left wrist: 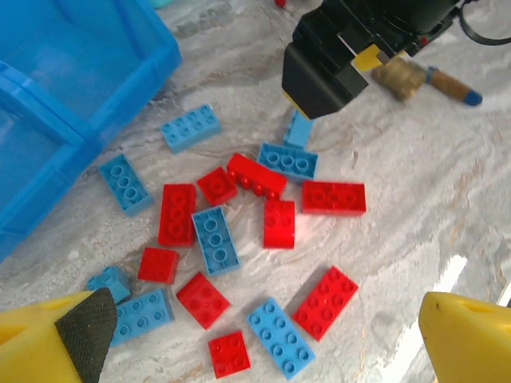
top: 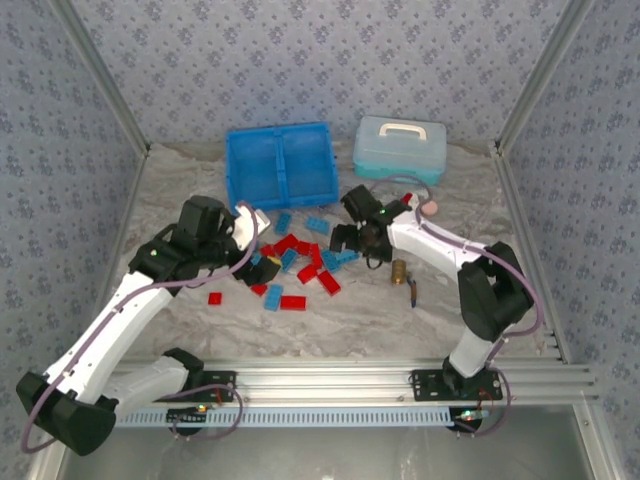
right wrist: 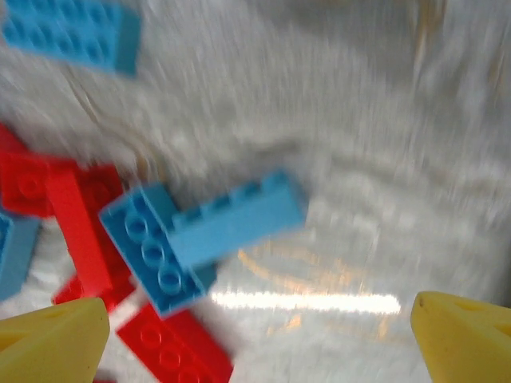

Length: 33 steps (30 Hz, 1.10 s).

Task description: Sort the legos into containers by color

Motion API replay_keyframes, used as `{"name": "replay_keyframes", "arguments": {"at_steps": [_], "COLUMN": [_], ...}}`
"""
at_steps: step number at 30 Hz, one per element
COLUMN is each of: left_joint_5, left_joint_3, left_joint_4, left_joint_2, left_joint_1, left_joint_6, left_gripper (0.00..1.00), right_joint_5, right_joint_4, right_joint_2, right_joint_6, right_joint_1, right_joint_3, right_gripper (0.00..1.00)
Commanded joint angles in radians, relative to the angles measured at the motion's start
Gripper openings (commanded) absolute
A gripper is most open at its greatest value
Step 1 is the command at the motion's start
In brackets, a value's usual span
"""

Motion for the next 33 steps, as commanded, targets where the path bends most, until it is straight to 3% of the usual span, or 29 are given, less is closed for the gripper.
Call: {"name": "replay_keyframes", "arguments": {"at_steps": [1,5,19,29,33], "left_joint_5": [0.118,0.218,0.271,0.282,0.274], "left_joint_3": [-0.047,-0.118,-0.178,-0.196,-0.196], "left_joint_4": [-0.020,-0.006,0.032,0.083,0.087], "left_joint_2": [-0.035,-0.065,-0.096,-0.099,-0.102], "left_joint_1": [-0.002,-0.003,-0.004,-0.004,-0.004], "left_joint_6": [0.126,0.192,0.203,0.194,0.192], "left_gripper": [0.99,0.99,0.99,0.99,0.99], "right_joint_5": [0.002,0.004,0.027,0.047,0.069], "right_joint_4": [0.017,-0.011,0.101,0.127,0.121], "right_joint_2": [-0.013,0.053,0.185,0.198,0.177], "right_joint_6": [0.402,0.477,0.562,0.602,0.591], "right_joint_1": [0.068,0.068,0.015,0.012,0.012], "right_joint_3": [-0.025,0.017,0.050,0.001,-0.019], "right_gripper": [1.00,1.00,0.98,0.60,0.35]}}
